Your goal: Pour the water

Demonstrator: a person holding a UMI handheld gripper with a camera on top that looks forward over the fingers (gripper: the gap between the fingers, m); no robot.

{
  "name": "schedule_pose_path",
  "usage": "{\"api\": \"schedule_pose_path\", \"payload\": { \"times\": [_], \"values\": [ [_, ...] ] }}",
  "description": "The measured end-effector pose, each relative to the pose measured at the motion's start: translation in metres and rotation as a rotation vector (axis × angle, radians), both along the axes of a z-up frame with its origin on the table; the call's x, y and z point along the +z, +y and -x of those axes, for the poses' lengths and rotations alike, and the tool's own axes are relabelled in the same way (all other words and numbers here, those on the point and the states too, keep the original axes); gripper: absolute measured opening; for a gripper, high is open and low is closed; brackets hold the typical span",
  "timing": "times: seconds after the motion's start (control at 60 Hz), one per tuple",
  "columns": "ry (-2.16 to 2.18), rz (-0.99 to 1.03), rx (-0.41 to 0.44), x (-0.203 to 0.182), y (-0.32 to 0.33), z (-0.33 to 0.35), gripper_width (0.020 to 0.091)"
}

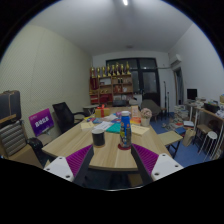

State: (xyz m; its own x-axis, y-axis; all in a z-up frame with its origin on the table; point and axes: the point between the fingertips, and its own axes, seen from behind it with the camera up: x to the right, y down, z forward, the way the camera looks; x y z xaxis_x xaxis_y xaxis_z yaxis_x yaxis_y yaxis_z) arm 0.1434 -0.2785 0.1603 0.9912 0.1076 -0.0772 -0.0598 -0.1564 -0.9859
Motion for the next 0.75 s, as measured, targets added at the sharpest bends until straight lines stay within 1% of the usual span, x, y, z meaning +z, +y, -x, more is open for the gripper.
{"api": "schedule_pose_path", "payload": {
  "times": [0.25,0.367,0.55,0.75],
  "values": [
    [-0.014,-0.043,0.040,0.020,-0.074,0.020,0.0834],
    [-0.009,-0.056,0.056,0.026,-0.095,0.028,0.0834],
    [0.009,-0.056,0.057,0.029,-0.115,0.032,0.0838],
    [-0.006,-0.065,0.013,0.028,-0.120,0.024,0.0834]
  ]
}}
